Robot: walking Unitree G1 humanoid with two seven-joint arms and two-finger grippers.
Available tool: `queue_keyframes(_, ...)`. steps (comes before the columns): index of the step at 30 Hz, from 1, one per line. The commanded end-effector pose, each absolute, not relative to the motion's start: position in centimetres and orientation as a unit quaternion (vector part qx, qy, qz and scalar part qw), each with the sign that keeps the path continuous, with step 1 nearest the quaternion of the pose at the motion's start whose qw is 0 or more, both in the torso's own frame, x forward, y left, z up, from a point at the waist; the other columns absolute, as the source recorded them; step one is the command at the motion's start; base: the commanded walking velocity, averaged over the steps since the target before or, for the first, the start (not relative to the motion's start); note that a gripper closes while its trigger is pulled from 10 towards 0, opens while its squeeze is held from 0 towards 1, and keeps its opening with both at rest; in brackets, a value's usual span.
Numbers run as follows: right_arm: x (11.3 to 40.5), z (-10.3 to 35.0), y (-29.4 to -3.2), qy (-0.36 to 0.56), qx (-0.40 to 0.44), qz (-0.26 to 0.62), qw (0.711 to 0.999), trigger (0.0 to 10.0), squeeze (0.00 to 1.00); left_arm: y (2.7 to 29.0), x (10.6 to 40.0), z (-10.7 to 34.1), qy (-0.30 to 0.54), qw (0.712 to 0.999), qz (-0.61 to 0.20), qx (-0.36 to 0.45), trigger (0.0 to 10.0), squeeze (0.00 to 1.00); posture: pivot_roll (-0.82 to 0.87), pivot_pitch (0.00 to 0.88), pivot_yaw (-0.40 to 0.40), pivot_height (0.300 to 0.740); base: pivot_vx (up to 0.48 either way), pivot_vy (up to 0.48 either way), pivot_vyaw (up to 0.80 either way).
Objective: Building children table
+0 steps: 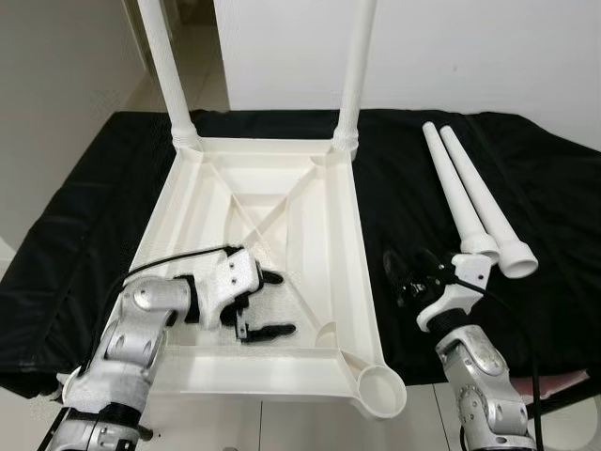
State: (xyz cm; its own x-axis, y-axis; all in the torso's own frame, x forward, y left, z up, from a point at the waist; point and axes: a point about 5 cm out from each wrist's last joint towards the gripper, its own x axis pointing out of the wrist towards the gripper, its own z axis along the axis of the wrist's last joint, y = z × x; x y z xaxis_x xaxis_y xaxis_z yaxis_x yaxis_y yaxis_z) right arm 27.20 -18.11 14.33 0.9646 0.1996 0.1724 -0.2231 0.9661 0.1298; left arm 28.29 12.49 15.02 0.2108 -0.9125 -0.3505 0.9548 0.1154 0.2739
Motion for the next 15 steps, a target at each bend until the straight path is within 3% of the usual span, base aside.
queue_keyframes(1,27.1,14.0,-18.0,-0.07,0.077,0.111,0.988,10.0,0.0,12.5,27.6,15.2,0.056,0.732,-0.644,0.217,10.0,0.0,0.01,0.111,0.033,0.74,0.0,0.0,0.0)
queue_keyframes(15,27.0,14.1,-18.1,-0.067,0.075,0.112,0.989,10.0,0.0,11.0,25.9,13.7,0.09,0.741,-0.627,0.223,10.0,0.0,0.0,0.112,0.032,0.74,0.0,0.0,0.0)
